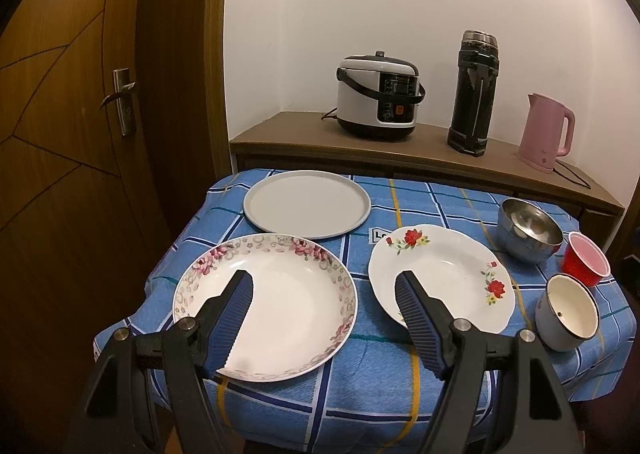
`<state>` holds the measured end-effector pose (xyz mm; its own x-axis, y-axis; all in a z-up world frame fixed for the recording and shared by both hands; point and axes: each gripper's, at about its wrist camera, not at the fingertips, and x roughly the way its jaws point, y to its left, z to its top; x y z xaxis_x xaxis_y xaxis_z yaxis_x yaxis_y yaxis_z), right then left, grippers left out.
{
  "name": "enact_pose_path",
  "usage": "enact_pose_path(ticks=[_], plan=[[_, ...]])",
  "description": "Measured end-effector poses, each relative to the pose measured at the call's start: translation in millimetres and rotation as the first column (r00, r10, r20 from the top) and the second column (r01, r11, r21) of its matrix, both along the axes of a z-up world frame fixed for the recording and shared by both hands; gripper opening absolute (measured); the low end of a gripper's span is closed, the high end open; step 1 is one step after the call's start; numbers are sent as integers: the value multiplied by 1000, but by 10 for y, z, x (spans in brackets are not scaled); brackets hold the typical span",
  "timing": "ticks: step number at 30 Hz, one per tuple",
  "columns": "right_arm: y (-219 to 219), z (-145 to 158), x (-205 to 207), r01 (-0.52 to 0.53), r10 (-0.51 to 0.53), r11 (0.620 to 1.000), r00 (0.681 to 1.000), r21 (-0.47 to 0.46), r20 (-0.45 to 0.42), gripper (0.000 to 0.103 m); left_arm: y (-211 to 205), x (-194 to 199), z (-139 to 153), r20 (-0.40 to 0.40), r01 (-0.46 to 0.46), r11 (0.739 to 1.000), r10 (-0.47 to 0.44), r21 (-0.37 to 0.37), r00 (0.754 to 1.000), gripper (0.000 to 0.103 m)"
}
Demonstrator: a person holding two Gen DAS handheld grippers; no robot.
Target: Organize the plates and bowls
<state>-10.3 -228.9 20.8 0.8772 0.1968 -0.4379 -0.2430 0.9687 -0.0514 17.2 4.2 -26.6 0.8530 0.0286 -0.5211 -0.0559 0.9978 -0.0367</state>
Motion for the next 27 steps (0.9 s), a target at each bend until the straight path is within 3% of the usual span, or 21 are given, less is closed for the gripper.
enact_pose_path(ticks=[27], plan=[[17,-8,11,3,-3,1000,1000,1,0,103,-19,-7,35,11,-1,1000,1,0,1000,75]])
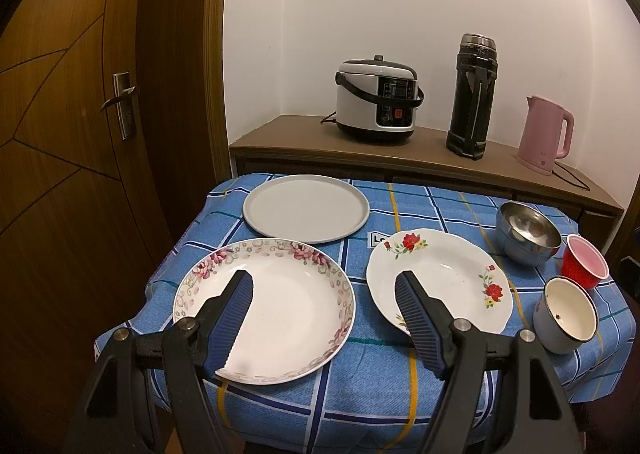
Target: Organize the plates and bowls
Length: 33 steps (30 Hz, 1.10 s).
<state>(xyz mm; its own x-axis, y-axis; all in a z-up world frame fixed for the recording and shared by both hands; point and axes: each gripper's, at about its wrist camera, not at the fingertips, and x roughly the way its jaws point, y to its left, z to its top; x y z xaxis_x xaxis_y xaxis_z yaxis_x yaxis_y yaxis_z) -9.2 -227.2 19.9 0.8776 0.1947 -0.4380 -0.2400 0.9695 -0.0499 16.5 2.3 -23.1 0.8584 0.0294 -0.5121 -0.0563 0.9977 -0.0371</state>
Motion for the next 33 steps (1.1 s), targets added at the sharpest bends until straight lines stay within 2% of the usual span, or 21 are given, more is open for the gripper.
enact_pose_path(ticks=[33], plan=[[59,-53,-4,-3,3,1000,1000,-6,-9,103,22,11,-3,-2,1,1000,-1,-2,1000,75]])
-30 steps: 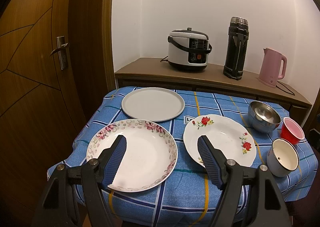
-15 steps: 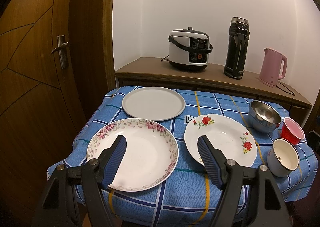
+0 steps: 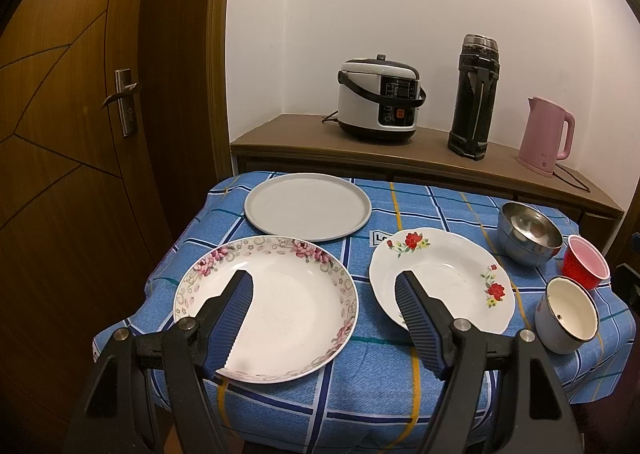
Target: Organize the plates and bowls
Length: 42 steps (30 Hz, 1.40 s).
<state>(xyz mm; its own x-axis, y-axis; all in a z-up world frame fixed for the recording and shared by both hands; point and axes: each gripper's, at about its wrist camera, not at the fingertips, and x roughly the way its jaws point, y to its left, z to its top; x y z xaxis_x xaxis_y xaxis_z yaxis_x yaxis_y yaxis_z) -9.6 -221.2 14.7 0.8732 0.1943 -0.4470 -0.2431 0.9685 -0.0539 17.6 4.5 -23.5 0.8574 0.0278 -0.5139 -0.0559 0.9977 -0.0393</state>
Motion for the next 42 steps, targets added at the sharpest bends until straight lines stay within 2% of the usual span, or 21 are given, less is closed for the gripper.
enact_pose_path(ticks=[9,14,19,21,25,27,32,34,37,42], plan=[[19,-10,22,-3,3,1000,1000,6,-7,103,37,14,-38,-3,-2,1000,2,-6,1000,75],[197,-35,137,-72,73,997,997,22,-32,103,106,29,-73,0,-18,1000,18,5,1000,75],[461,-119,358,-130,130,991,989,8,-69,102,355,85,-151,-18,-81,997,81,7,997,75],[590,-164,468,-154,154,988,984,-2,-90,99,499,124,-201,-38,-106,994,106,2,994,75],[859,-260,673,-215,212,976,967,-9,-139,86,803,188,-292,-72,-159,987,158,-5,985,75],[1020,-320,782,-248,243,969,956,-12,-164,84,902,204,-319,-81,-176,984,175,-10,981,75],[1398,-472,1021,-316,305,948,928,-21,-215,70,1137,246,-422,-124,-209,977,204,-30,971,75],[1509,-538,1125,-330,317,944,919,-20,-234,68,1206,254,-463,-136,-220,975,212,-41,968,75],[1639,-641,1262,-343,328,939,904,-9,-273,58,1274,285,-511,-158,-225,973,214,-56,964,75],[1781,-771,1421,-351,324,936,886,-23,-331,48,1323,361,-569,-178,-199,976,181,-91,967,75]])
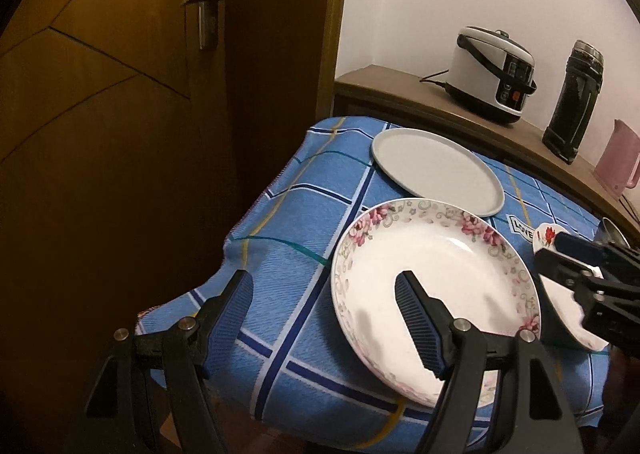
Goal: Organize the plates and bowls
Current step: 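Move both grippers to the pink-flowered plate rim and close on it, then lift the pink-flowered plate off the cloth with both grippers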
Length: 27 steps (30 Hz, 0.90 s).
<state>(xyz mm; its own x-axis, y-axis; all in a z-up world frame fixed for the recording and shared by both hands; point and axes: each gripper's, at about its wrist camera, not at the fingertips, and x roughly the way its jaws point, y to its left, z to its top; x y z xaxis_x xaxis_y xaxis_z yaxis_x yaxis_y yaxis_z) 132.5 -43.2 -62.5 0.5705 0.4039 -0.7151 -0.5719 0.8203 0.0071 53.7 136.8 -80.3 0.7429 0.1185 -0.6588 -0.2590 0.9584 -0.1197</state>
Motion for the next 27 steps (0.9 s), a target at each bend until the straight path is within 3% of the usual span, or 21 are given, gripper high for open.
enact_pose_path(ticks=[3,6,10,14,24,27], plan=[[64,-43,43,-7,6,1000,1000,-15,-13,46,-9,31,-20,-3,15,1000,-15,-10,1000,73],[135,-92,63,-25,24,999,999,-31,-27,41,-17,66,-63,-17,37,999,-37,-23,999,55],[191,-184,102,-28,25,998,998,-62,-53,34,-1,104,-132,-36,44,998,-46,-46,998,51],[198,-237,132,-33,29,998,997,-62,-74,26,-18,125,-158,-42,58,997,-60,-52,997,38],[191,-270,111,-32,28,998,997,-56,-68,21,-105,153,-238,-52,79,996,-81,-36,995,24],[196,-279,100,-30,27,998,998,-52,-60,21,-97,147,-245,-39,75,997,-76,-26,996,24]])
